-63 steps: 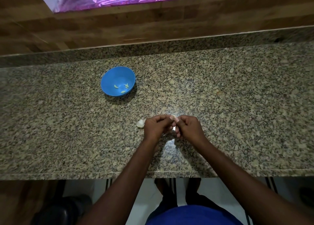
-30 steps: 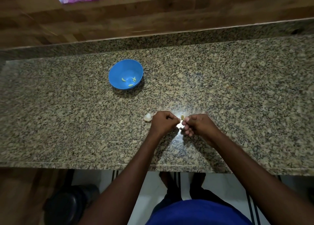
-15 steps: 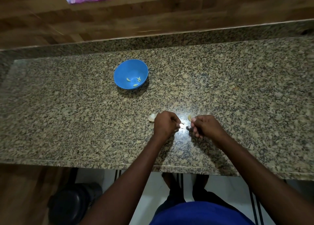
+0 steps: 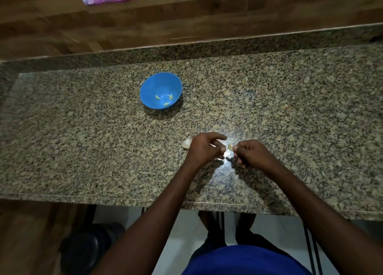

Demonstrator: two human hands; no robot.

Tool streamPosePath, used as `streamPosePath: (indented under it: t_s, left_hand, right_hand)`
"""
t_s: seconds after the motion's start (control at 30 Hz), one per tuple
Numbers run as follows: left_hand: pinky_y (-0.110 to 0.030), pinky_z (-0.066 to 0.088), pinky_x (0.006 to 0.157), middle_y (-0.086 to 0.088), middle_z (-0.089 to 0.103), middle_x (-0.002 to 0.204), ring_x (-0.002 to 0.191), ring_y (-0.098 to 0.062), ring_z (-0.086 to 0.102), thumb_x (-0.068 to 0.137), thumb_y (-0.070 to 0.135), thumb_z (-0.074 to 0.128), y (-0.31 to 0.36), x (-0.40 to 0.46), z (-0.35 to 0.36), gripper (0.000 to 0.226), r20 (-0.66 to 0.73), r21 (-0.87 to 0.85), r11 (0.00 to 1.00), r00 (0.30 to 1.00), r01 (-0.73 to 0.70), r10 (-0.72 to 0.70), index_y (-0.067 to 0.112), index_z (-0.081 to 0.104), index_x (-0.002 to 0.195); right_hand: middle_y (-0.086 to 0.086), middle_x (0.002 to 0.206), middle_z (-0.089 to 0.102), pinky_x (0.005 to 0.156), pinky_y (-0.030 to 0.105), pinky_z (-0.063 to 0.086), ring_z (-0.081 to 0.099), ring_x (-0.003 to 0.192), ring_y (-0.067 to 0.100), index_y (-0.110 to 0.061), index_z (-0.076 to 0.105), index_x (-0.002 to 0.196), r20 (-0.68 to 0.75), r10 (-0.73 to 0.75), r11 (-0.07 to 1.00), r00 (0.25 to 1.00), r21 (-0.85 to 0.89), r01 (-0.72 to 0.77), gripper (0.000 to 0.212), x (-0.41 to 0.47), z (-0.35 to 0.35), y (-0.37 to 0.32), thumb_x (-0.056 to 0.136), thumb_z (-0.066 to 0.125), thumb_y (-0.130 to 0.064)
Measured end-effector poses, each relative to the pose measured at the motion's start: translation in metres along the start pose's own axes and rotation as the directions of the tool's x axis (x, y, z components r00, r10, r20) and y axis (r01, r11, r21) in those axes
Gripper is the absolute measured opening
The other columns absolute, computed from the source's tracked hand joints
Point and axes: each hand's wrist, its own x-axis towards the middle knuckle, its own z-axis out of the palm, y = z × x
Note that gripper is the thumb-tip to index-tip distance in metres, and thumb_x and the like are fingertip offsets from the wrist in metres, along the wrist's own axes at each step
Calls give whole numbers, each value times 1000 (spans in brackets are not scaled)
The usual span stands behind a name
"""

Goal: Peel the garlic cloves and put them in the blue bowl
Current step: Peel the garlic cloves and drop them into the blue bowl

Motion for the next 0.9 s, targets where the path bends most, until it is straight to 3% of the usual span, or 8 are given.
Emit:
streamPosePath:
  t_s: [0.13,0.27,0.4,0.53,0.7,0.77,0.83,0.9]
  left_hand:
    - [-32,62,66,-7,76,74,67,-19,74,82,3,80,0,-2,1,10,-3,26,996,996,-85,85,7,78,91]
    - [-41,64,75,-10,76,77,73,-22,75,82,5,81,-4,-4,0,10,27,-44,995,995,-95,96,6,79,92]
    - [-34,62,64,-12,75,73,65,-21,73,82,4,81,-2,-8,-1,6,29,-47,993,994,-104,105,3,79,88]
    - [-28,59,66,-21,74,79,69,-24,72,83,-3,77,0,-10,-1,12,41,-231,973,998,-28,39,-8,74,94]
    - [-26,59,71,-18,74,84,75,-22,73,85,-6,73,2,-8,-4,15,81,-393,919,997,45,-15,-10,72,99]
    - [-30,61,71,-18,75,81,72,-22,73,85,-3,75,0,-7,-3,12,68,-342,939,997,47,-25,-7,74,96]
    - [-36,62,72,-19,75,77,67,-24,72,83,-2,77,-1,-6,0,7,35,-260,964,998,60,-52,-4,76,90]
    - [-37,62,71,-19,74,73,64,-24,72,82,-3,77,0,-3,3,3,2,-230,969,995,93,-95,-3,76,85]
  right_hand:
    - [9,57,61,46,21,38,51,43,16,5,66,79,35,4,1000,999,-13,-3,34,-1,0,-1,102,58,-20]
    - [10,61,62,48,23,38,53,47,17,-4,68,78,105,-2,998,995,61,-5,31,-6,-2,-3,101,57,-22]
    - [12,63,62,51,24,39,54,50,17,0,71,81,189,3,998,982,64,-15,29,-9,-4,-5,100,59,-18]
    - [7,59,56,45,23,32,47,48,14,2,67,83,210,21,984,977,167,-57,26,-8,-8,-4,101,53,-11]
    - [5,58,51,40,21,27,42,45,12,-3,63,79,230,28,949,973,300,-98,27,-9,-6,-6,102,49,-10]
    - [7,55,54,41,20,29,44,43,13,0,65,77,177,28,981,984,186,-62,27,-10,-6,-10,99,53,-10]
    - [10,54,59,45,24,36,48,44,16,-2,68,69,63,-56,994,996,-95,62,29,-8,-4,-10,95,59,-10]
    - [6,50,57,48,31,42,48,44,16,-12,65,59,-12,-229,870,973,-450,200,32,-4,0,-7,91,62,-14]
